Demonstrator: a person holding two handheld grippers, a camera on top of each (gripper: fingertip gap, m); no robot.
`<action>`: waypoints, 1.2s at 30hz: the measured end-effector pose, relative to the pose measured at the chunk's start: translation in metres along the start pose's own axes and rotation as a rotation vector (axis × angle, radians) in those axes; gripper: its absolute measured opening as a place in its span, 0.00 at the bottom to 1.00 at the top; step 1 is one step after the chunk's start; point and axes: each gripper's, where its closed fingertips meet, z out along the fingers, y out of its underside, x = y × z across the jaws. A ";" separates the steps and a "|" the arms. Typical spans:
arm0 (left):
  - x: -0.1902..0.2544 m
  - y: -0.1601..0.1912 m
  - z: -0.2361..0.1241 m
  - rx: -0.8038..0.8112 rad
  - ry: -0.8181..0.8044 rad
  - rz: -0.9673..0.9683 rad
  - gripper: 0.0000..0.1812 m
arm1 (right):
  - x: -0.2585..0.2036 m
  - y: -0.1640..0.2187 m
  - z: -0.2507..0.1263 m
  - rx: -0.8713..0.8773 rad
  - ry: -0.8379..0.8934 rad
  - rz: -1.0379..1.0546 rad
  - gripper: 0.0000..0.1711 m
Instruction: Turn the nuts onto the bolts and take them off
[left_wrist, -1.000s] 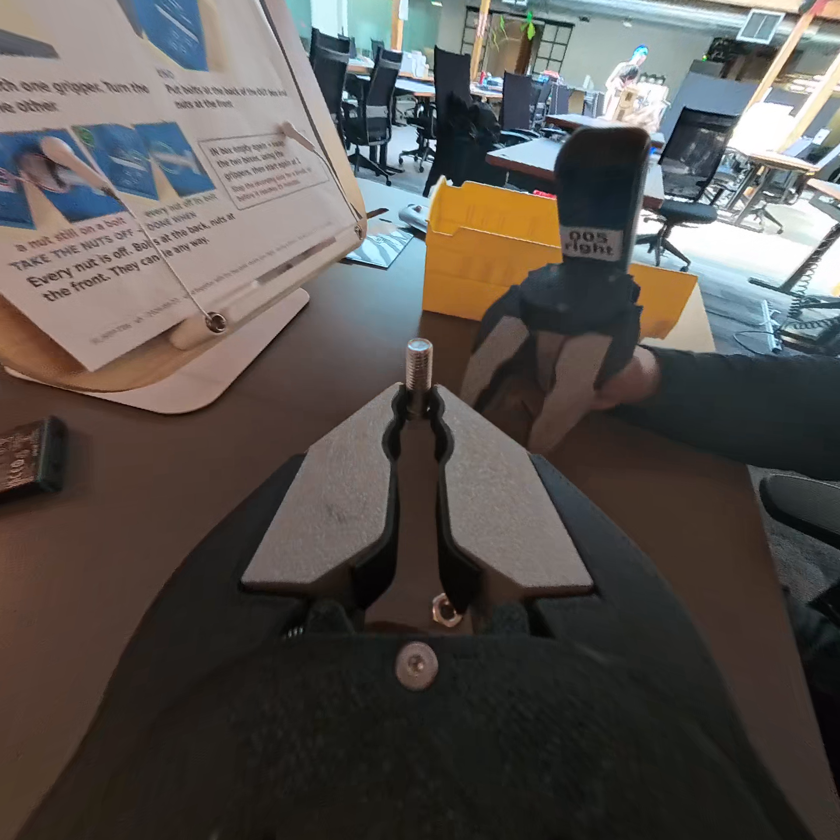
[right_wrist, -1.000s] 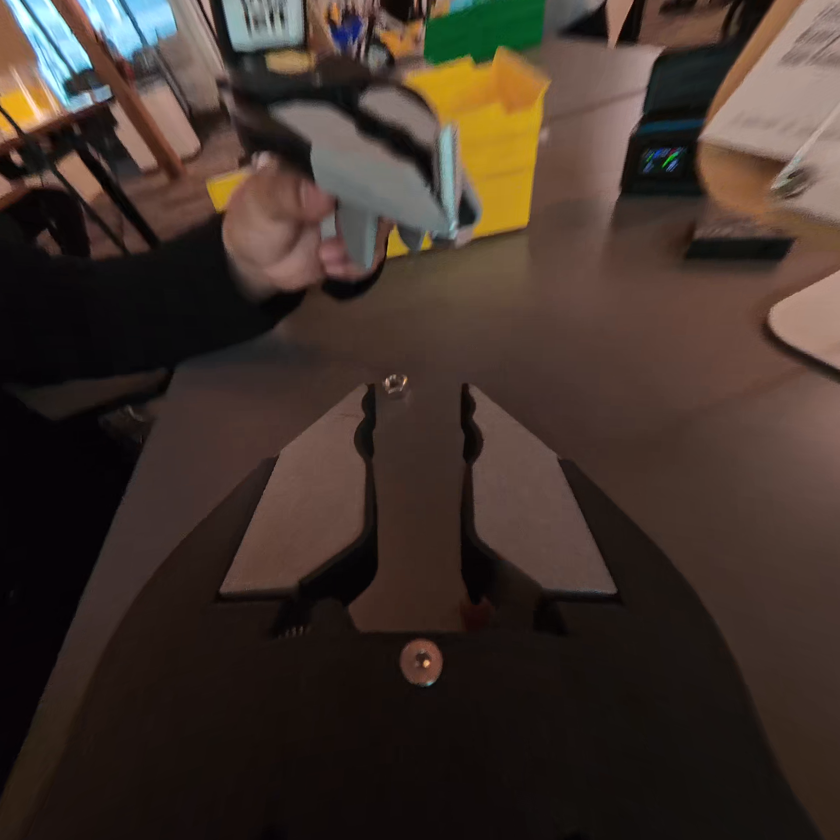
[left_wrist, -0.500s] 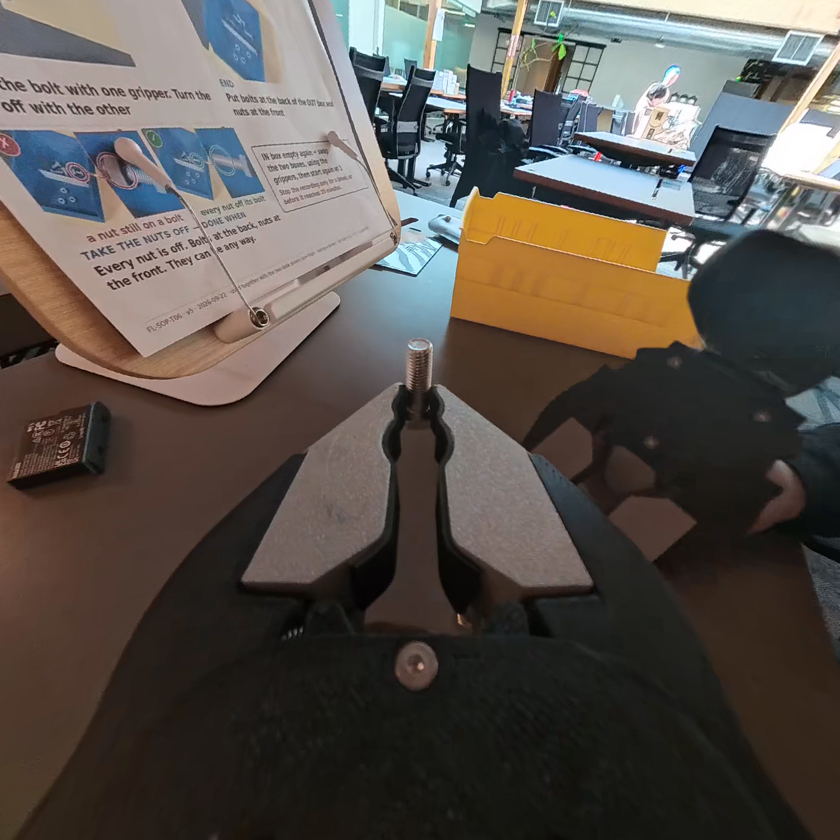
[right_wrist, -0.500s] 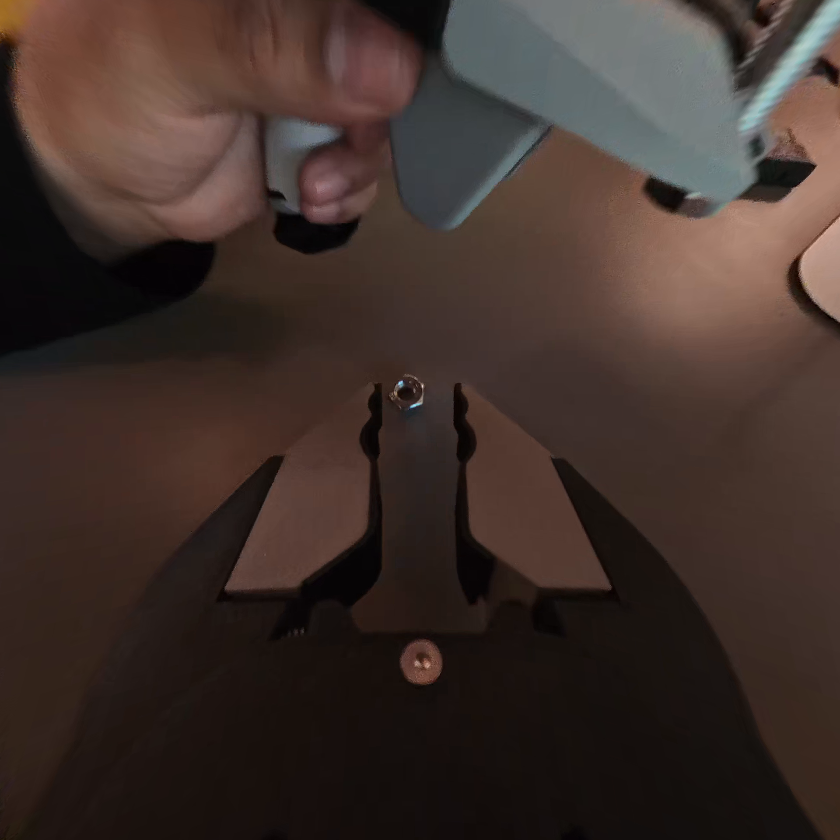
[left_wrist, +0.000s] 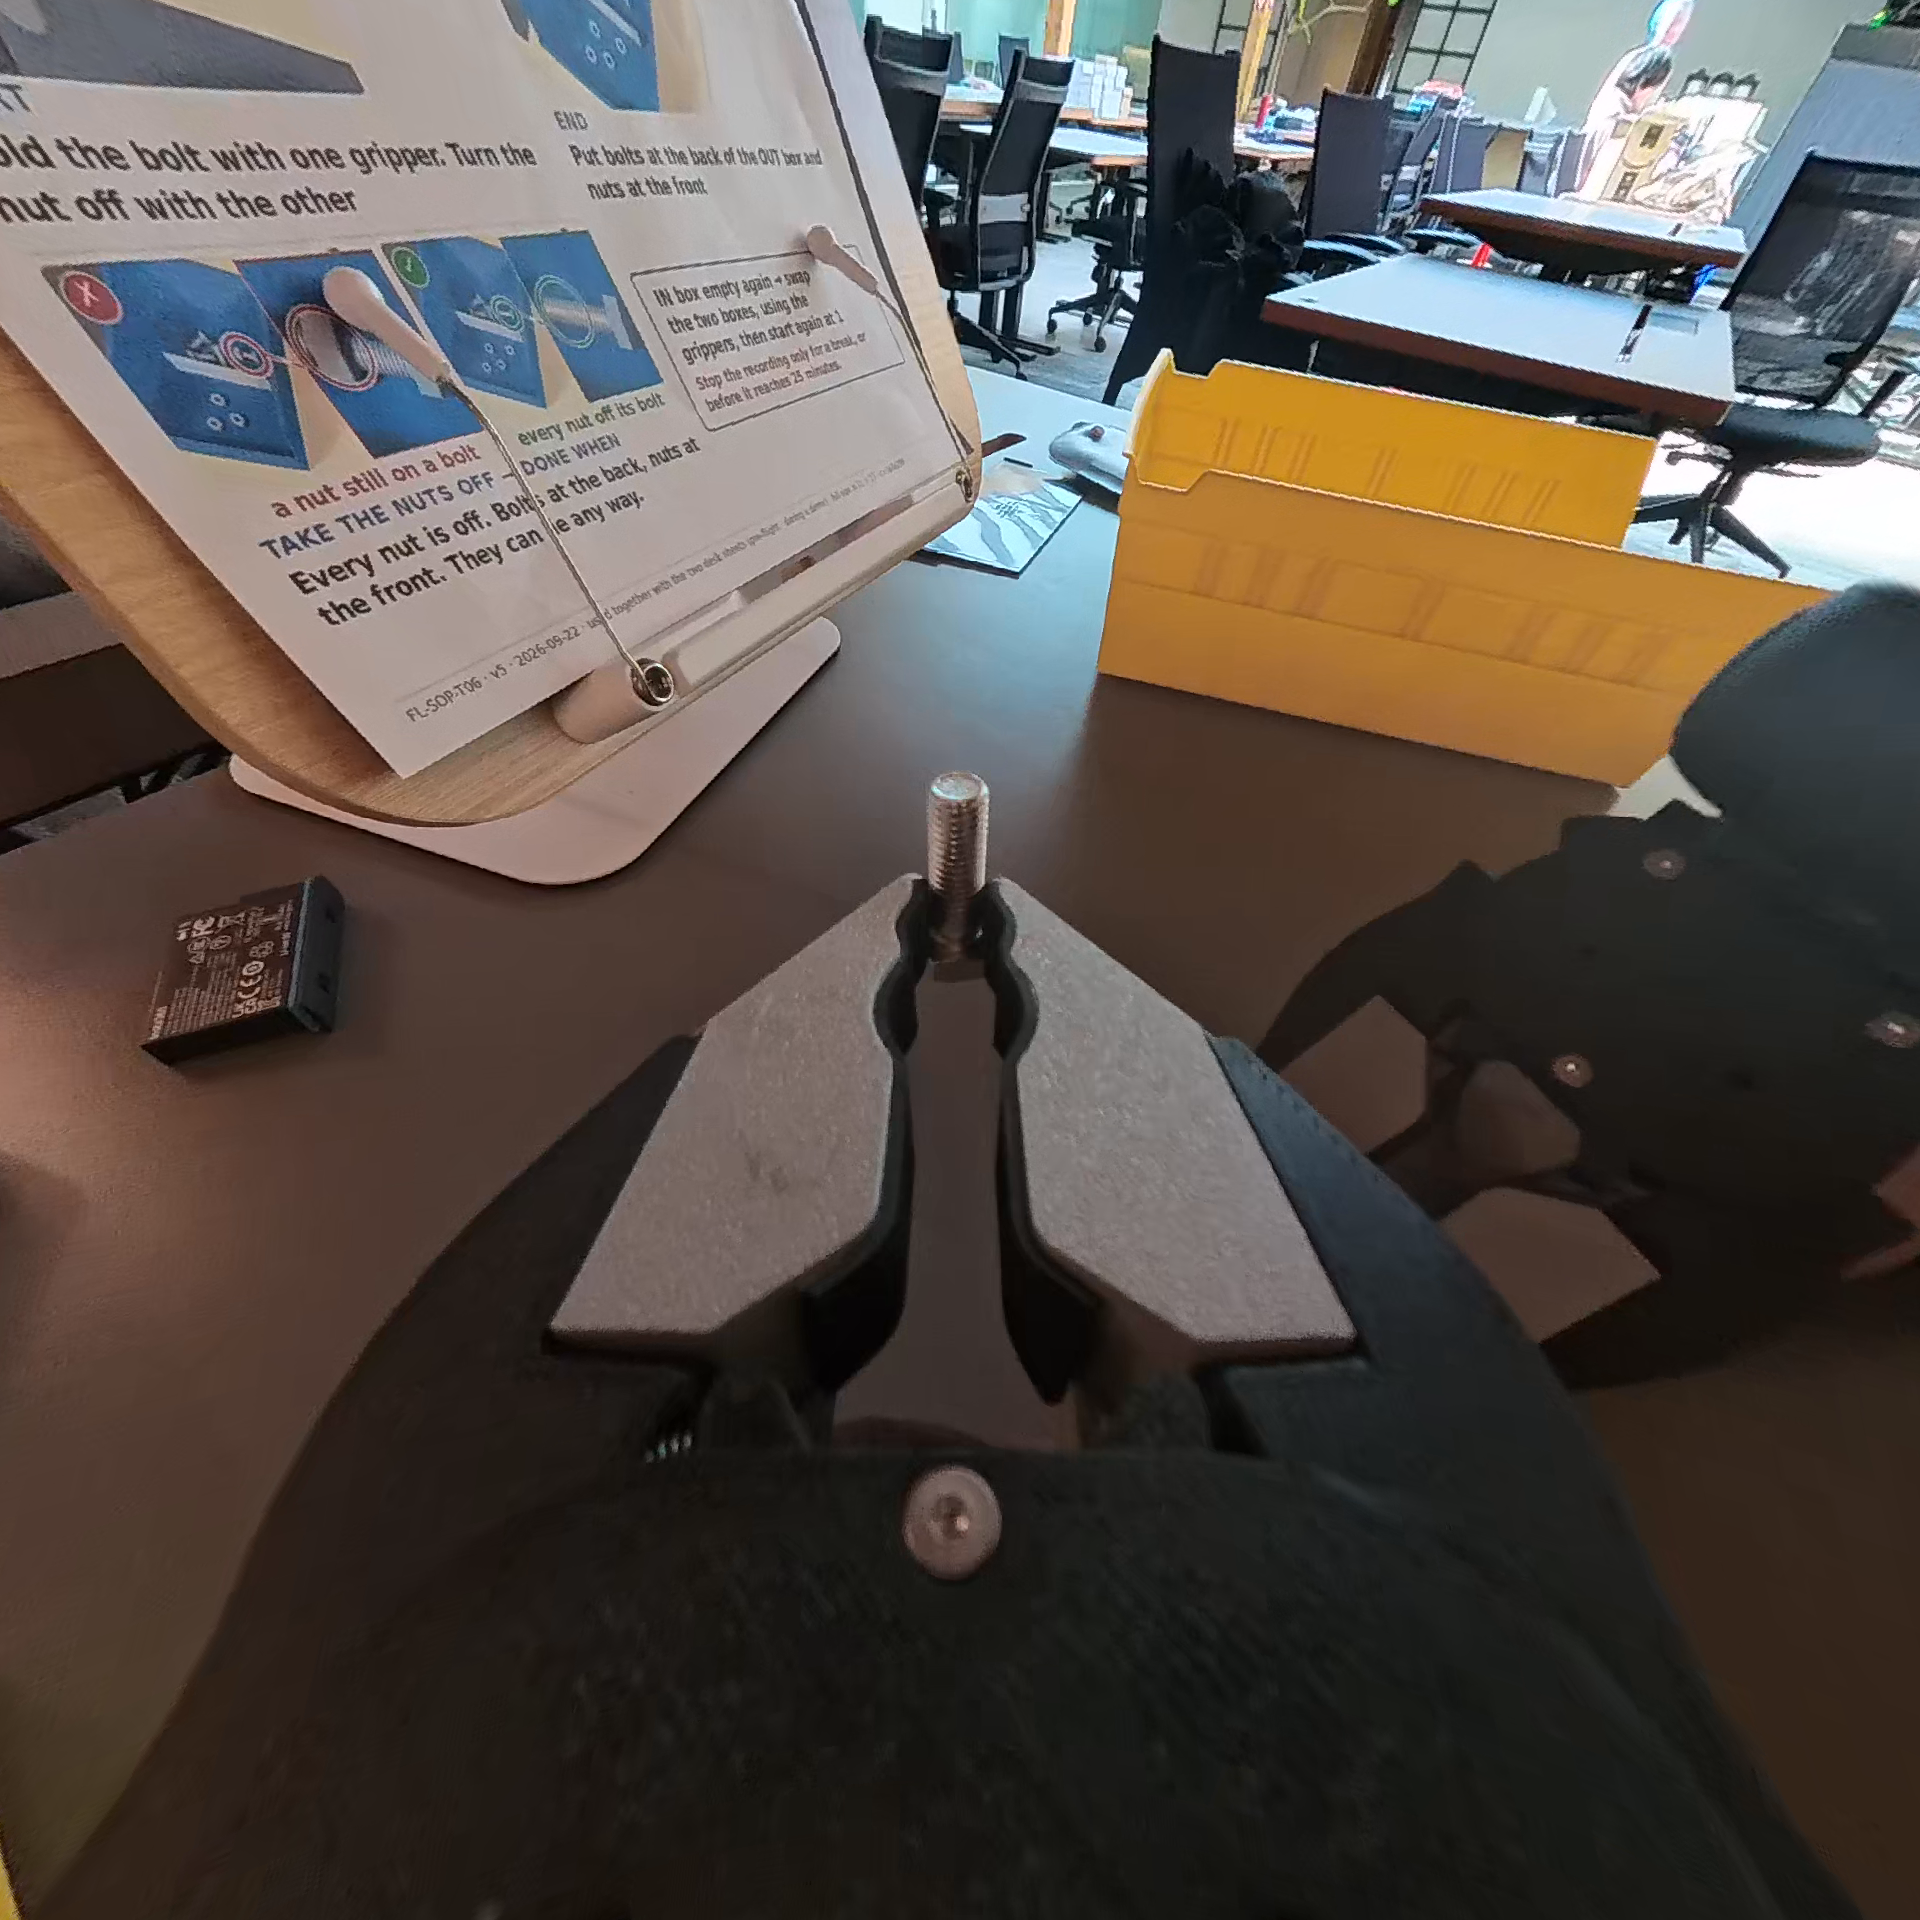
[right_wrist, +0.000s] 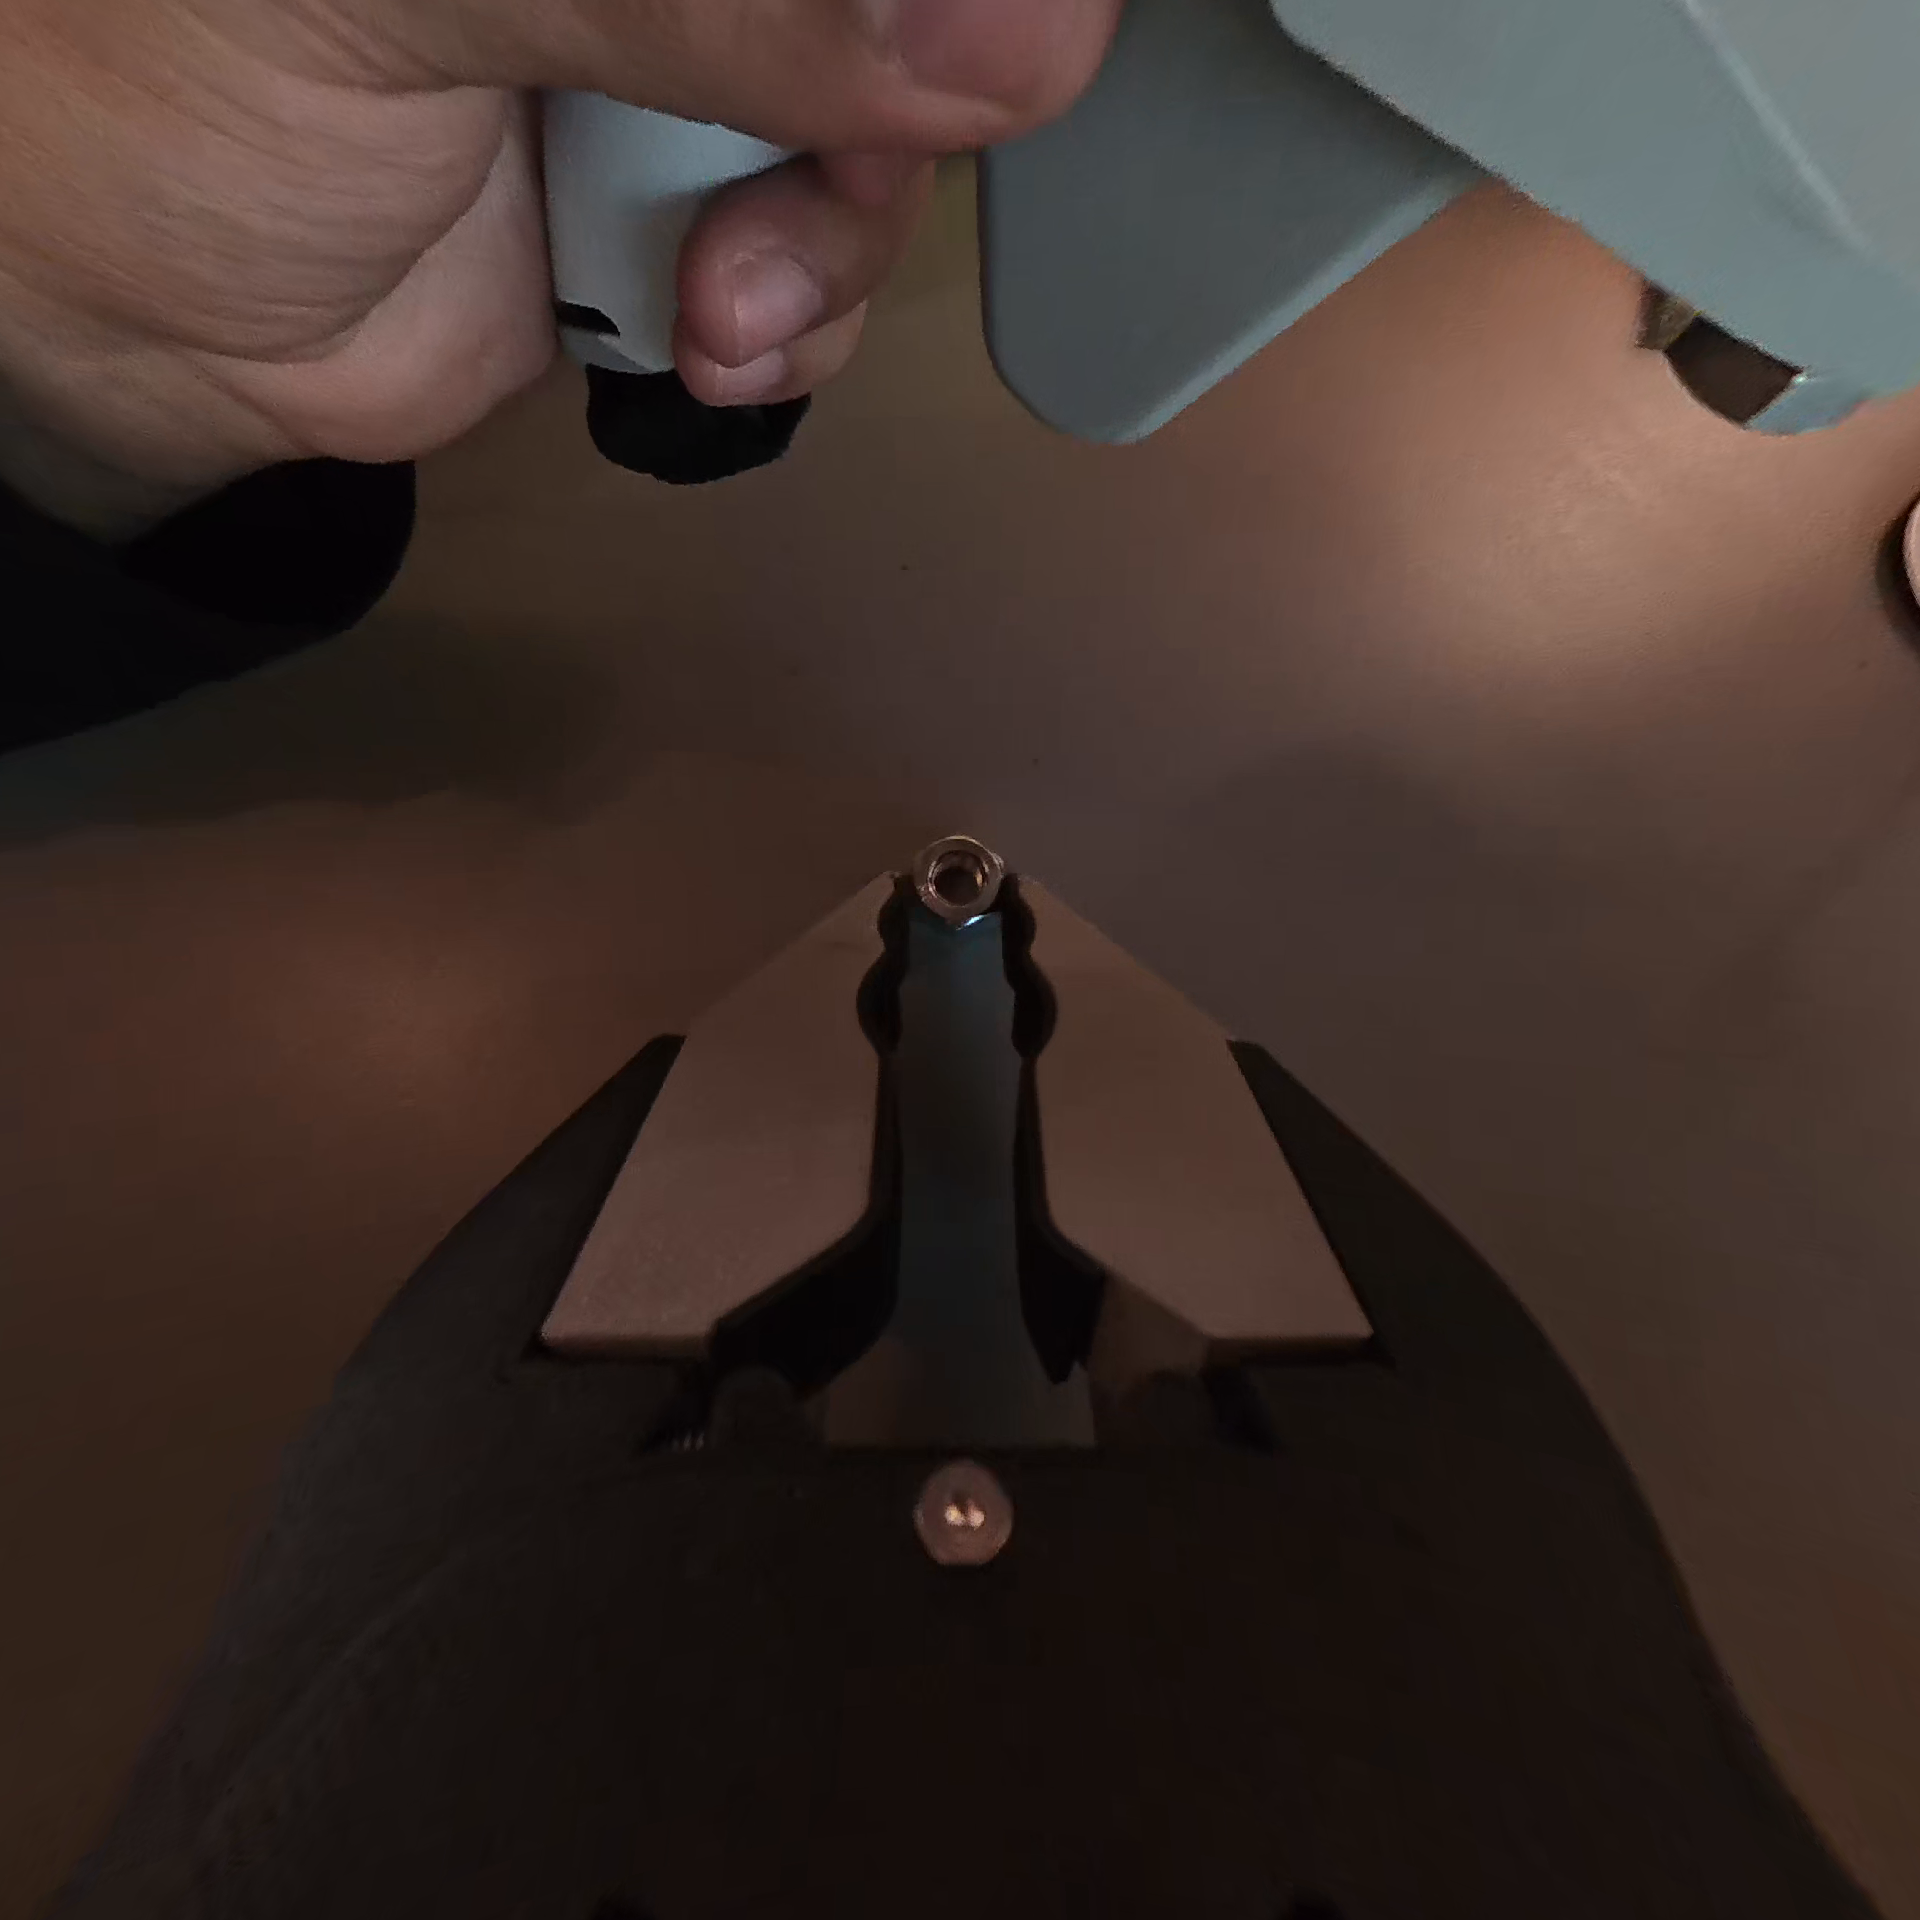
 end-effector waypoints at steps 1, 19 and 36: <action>0.000 0.000 0.000 0.003 0.006 -0.002 0.04 | 0.002 0.001 -0.001 -0.005 0.003 0.000 0.08; 0.050 0.026 0.025 -0.066 0.272 -0.037 0.04 | 0.133 0.086 -0.089 -0.008 0.093 0.211 0.14; 0.113 0.038 0.043 -0.121 0.433 0.122 0.04 | 0.053 -0.004 -0.125 0.400 -0.254 0.109 0.08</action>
